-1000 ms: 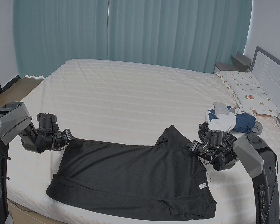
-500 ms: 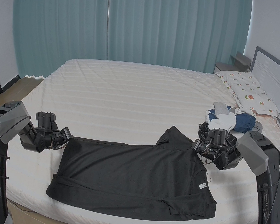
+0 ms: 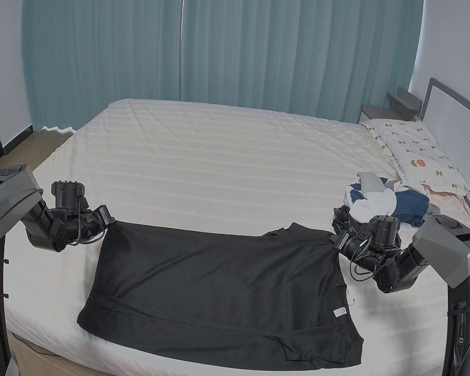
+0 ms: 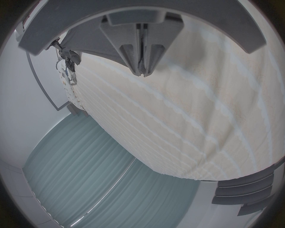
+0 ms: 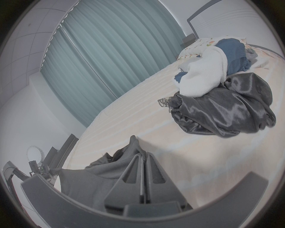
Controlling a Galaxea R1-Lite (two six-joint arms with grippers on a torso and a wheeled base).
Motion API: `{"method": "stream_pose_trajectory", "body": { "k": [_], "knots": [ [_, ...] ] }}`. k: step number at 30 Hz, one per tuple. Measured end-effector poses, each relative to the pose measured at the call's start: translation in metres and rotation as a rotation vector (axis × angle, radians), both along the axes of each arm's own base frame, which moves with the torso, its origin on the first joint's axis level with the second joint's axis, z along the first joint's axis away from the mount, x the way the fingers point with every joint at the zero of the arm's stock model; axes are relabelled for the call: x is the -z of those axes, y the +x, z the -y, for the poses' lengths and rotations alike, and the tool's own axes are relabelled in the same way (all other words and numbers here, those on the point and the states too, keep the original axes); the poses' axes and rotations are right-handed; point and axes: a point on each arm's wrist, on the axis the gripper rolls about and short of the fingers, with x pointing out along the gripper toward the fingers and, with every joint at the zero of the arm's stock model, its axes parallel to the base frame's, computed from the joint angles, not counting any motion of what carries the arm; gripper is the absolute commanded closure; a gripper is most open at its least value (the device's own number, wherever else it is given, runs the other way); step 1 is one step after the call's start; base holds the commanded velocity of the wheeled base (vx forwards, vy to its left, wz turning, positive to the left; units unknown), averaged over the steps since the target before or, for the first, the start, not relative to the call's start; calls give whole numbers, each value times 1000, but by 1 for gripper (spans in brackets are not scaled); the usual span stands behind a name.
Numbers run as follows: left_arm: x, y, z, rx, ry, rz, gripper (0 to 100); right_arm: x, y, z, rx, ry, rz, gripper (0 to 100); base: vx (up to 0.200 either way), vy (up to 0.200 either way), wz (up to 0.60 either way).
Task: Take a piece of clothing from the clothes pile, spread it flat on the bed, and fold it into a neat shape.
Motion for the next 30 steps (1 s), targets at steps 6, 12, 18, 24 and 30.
{"method": "stream_pose_trajectory", "body": {
  "k": [6,12,18,24,30],
  "knots": [
    [-4,-2,-1,4,11,29,100,-4,-13,5,-1,7,-19,100,0,0,0],
    [-6,-3,-1,15,31,37,100,-3,-29,9,-8,11,-32,100,0,0,0],
    [0,-10,-4,51,112,27,100,-5,-45,11,-28,17,-48,100,0,0,0],
    [6,-21,-6,66,159,23,100,-3,-63,12,-55,16,-91,100,0,0,0],
    [10,-33,-5,84,198,32,100,1,-78,13,-81,2,-128,100,0,0,0]
  ]
}}
